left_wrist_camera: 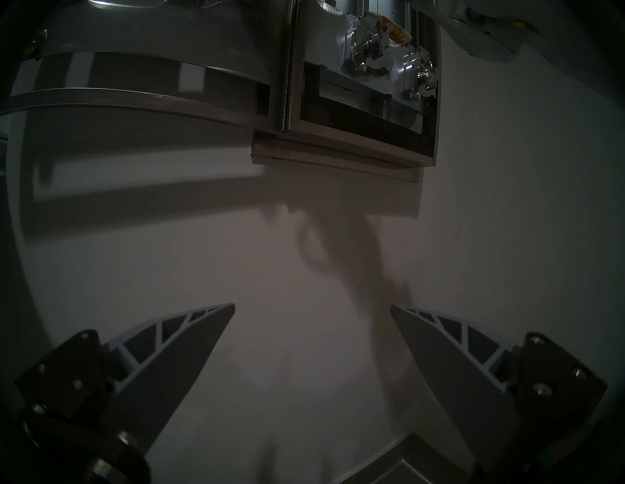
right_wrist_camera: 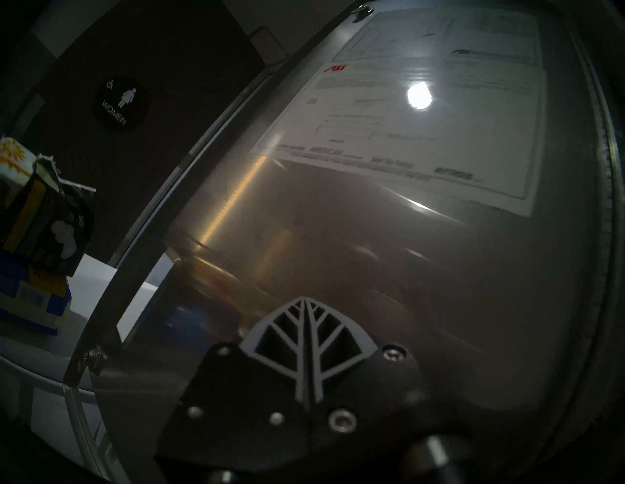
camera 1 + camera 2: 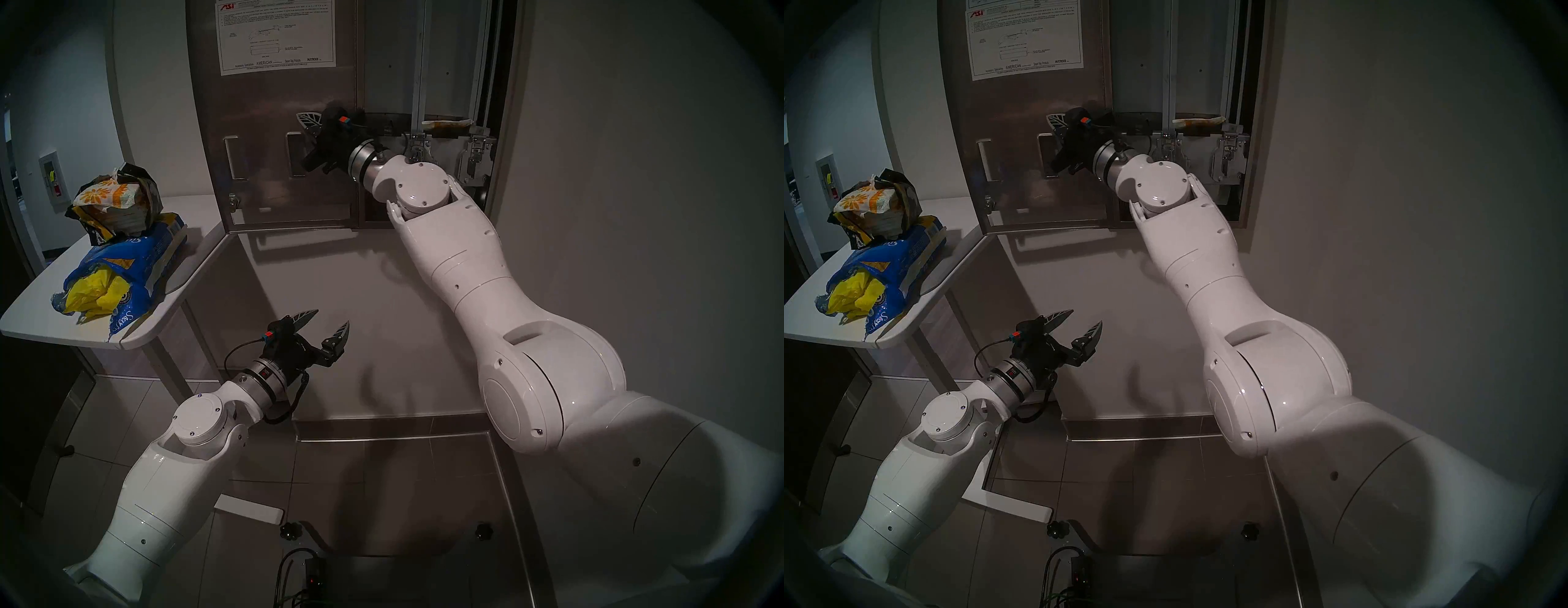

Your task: Open the dispenser door, put the pads inside, close the door

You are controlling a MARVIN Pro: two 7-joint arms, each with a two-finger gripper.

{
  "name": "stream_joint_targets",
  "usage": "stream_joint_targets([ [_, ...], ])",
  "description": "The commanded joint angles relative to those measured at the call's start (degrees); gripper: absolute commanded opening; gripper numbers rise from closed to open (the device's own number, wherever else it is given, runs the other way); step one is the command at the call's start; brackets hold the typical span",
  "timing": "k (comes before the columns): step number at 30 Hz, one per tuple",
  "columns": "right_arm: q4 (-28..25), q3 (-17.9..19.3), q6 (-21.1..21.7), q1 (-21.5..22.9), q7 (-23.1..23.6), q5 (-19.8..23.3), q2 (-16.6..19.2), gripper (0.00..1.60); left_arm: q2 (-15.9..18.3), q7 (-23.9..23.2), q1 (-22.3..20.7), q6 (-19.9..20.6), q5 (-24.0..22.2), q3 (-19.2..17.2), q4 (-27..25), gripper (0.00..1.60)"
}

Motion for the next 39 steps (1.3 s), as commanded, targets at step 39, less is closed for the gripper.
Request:
stream_joint_targets([
  [39,-29.58,20.38,3.45,-15.24,16.41,17.89,12.79,0.00,-0.06,-0.18,-1.48,-0.55,0.11,-0.80,-1.38,1.60],
])
